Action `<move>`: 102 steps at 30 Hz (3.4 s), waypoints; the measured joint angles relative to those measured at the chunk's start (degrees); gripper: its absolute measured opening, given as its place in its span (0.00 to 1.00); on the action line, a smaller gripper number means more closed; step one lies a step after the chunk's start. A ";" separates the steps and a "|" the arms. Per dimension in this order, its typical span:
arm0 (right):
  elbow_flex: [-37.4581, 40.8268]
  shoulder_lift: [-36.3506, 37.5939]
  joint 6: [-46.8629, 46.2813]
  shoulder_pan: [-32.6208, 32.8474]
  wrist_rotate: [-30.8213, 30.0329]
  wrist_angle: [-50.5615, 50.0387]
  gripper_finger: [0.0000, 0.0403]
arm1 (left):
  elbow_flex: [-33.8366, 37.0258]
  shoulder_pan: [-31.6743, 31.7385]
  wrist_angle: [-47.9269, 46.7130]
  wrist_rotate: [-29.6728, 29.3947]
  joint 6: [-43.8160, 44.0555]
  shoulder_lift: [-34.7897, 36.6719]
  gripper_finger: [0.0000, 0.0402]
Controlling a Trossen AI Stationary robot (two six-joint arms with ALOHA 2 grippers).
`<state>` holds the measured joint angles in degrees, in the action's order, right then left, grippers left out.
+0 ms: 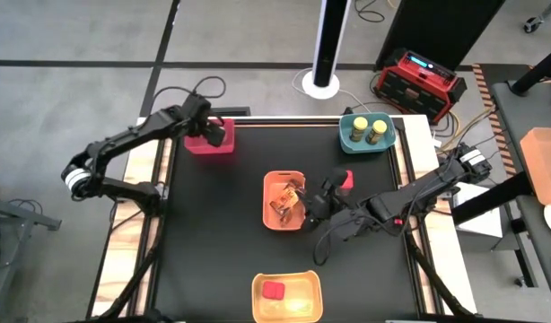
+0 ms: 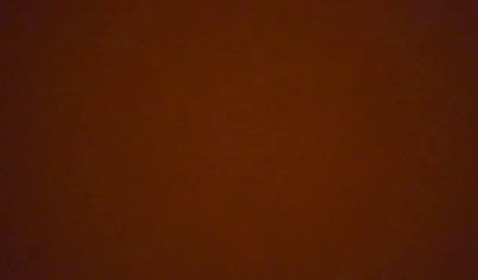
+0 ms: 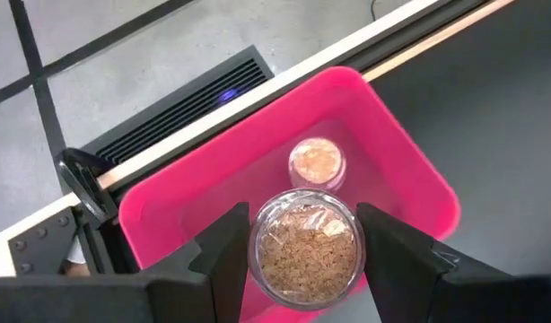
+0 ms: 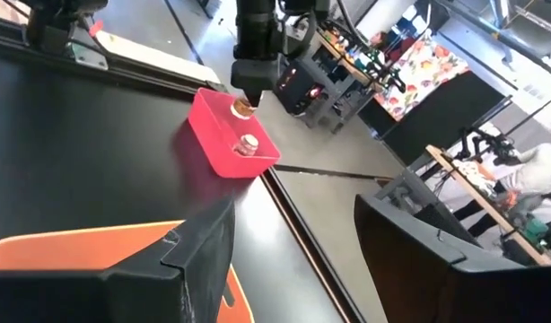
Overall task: Sort spices by type
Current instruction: Put the brown seasoning bottle into the pink bin, then put the red seasoning can into the yellow bin
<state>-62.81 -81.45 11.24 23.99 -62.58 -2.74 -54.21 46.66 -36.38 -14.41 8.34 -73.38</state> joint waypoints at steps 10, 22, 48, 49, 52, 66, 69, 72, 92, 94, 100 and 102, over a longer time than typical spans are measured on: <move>0.31 0.00 -2.52 0.00 0.01 -1.33 0.54 | 7.04 3.50 6.76 -3.38 1.09 0.00 0.41; 0.33 -0.04 -2.70 -0.10 0.00 -1.30 0.54 | 12.99 6.50 15.79 1.57 0.69 -0.29 0.41; 0.33 -0.04 -3.38 -0.39 -0.01 -1.36 0.54 | 13.86 7.16 23.89 1.38 -0.82 -9.72 0.42; 0.33 -0.04 -3.38 -0.39 -0.01 -1.36 0.54 | 13.86 7.16 24.18 1.36 -0.83 -9.82 0.42; 0.33 -0.04 -3.40 -0.39 -0.01 -1.36 0.54 | 13.86 7.18 24.87 1.33 -0.81 -9.84 0.43; 0.33 -0.04 -4.21 -0.39 0.00 -1.44 0.54 | 13.79 7.19 24.65 1.29 -0.81 -9.00 0.54; 0.34 -0.04 -4.22 -0.67 0.01 -1.42 0.54 | 13.79 7.19 24.15 1.29 -0.81 -7.49 0.54; 0.33 -0.04 -5.84 -2.02 0.27 -1.42 0.54 | 13.79 7.16 23.39 1.29 -0.78 -4.66 0.55; -2.79 0.24 -4.54 -4.08 6.04 -1.23 0.54 | 14.12 -15.84 13.75 -7.34 6.40 20.86 0.55; -2.94 0.33 -3.64 -2.61 6.01 -1.27 0.54 | 14.12 -20.77 11.97 -9.63 8.02 21.86 0.55; -3.06 0.35 -2.20 2.80 6.04 -1.53 0.54 | 14.12 -36.64 11.27 -10.18 12.00 22.86 0.55; -3.06 0.35 -2.21 4.54 6.03 -1.59 0.54 | 14.06 -42.24 11.28 -10.76 13.69 22.64 0.55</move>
<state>-65.87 -81.10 9.03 28.53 -56.54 -4.33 -40.15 4.42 -25.10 -25.17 22.03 -50.74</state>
